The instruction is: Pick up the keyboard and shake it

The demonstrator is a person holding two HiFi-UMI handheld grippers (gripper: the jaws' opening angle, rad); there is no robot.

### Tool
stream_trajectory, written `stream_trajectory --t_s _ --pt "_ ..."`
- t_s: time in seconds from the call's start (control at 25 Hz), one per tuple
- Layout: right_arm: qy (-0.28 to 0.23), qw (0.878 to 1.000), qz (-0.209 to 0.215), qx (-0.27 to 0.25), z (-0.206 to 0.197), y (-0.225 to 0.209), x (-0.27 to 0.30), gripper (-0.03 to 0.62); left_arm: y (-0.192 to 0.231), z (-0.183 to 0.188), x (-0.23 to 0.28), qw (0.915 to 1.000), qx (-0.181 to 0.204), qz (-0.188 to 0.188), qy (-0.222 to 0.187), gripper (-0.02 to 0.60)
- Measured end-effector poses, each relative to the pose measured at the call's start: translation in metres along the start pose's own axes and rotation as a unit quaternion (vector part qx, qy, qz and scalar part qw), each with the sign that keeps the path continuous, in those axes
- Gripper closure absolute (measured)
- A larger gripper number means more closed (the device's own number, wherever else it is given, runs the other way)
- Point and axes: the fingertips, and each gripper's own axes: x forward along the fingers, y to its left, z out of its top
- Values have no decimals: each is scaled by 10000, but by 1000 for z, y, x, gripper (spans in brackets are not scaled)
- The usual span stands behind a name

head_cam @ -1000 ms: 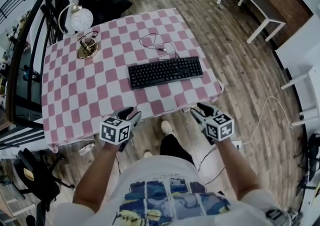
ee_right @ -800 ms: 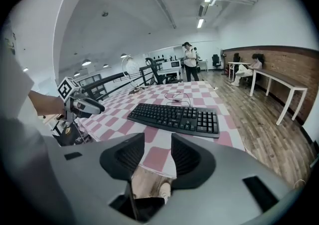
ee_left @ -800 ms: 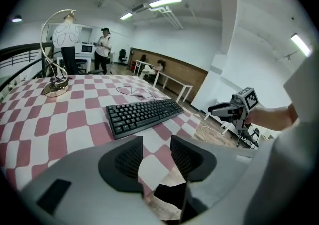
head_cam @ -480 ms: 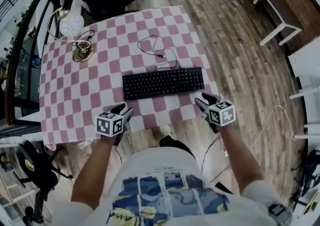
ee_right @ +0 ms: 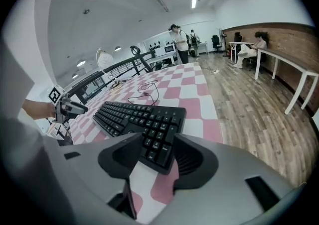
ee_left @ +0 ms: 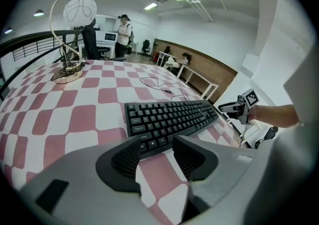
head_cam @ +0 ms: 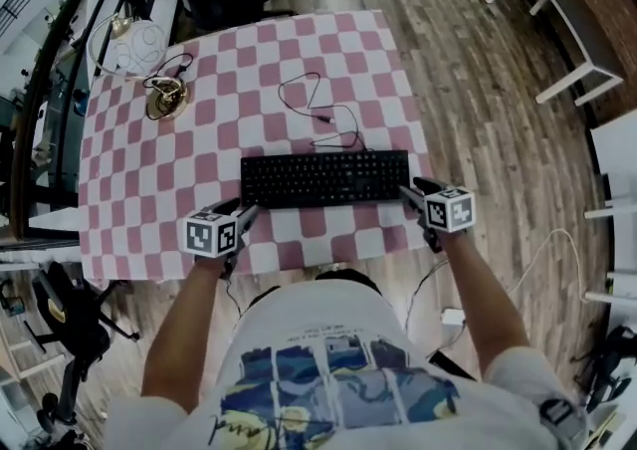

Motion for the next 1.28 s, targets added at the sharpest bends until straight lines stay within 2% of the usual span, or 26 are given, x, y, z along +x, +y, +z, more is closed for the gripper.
stream_trajectory --t_s 0.2,0.48,0.68,0.92,1.04,1.28 --pt "139 9996 210 129 6 -18 18 376 15 6 15 9997 -124 181 103 383" --pt "359 9951 731 555 11 -31 37 338 31 4 34 9983 -353 365 290 360" --pt "493 9913 1031 657 10 -29 45 335 39 7 46 9980 -445 344 304 348" --pt "677 9887 1155 680 7 -24 53 330 44 13 62 9976 -521 189 403 333" --pt "728 9884 1170 646 10 -26 53 332 40 14 70 9966 -670 19 483 305" --pt "849 9902 976 530 10 -25 53 336 38 12 75 9944 -898 -96 544 295"
